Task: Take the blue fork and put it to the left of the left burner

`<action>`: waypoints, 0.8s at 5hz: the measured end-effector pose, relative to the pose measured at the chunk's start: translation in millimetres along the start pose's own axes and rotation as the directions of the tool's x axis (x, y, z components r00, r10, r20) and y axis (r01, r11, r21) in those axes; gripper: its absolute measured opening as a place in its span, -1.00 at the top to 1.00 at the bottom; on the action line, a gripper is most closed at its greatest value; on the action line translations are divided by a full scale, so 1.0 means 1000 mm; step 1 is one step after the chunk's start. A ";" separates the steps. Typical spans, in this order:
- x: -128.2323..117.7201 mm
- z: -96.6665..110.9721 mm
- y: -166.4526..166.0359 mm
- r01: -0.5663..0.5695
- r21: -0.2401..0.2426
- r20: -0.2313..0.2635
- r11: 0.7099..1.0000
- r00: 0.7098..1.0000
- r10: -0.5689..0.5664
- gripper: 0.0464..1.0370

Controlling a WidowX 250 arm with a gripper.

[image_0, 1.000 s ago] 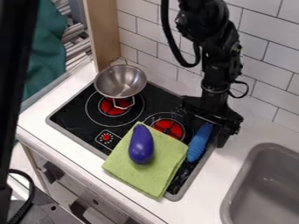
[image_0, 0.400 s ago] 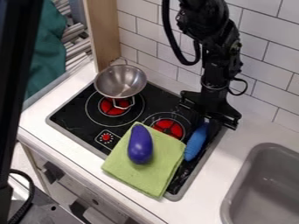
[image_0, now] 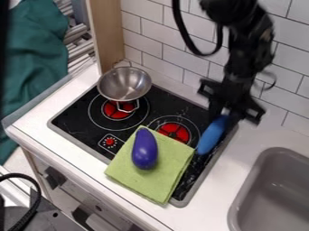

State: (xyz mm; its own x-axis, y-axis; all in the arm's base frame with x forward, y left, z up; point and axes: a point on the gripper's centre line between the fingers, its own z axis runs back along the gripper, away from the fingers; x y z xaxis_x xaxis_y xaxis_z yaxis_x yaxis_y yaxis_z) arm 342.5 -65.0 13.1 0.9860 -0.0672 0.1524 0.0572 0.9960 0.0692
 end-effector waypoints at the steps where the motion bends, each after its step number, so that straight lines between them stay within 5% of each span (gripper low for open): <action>1: -0.009 0.031 0.018 -0.114 0.001 0.058 0.993 0.992 0.114 0.46; 2: -0.035 0.042 0.067 -0.269 0.007 0.055 0.963 0.962 0.268 0.46; 4: -0.082 0.035 0.162 -0.296 0.113 -0.020 0.948 0.954 0.300 0.46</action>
State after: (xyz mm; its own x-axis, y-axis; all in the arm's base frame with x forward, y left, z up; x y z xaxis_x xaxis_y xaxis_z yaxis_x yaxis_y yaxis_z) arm 265.9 100.2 46.3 0.9606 0.2364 0.1460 -0.2558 0.9577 0.1322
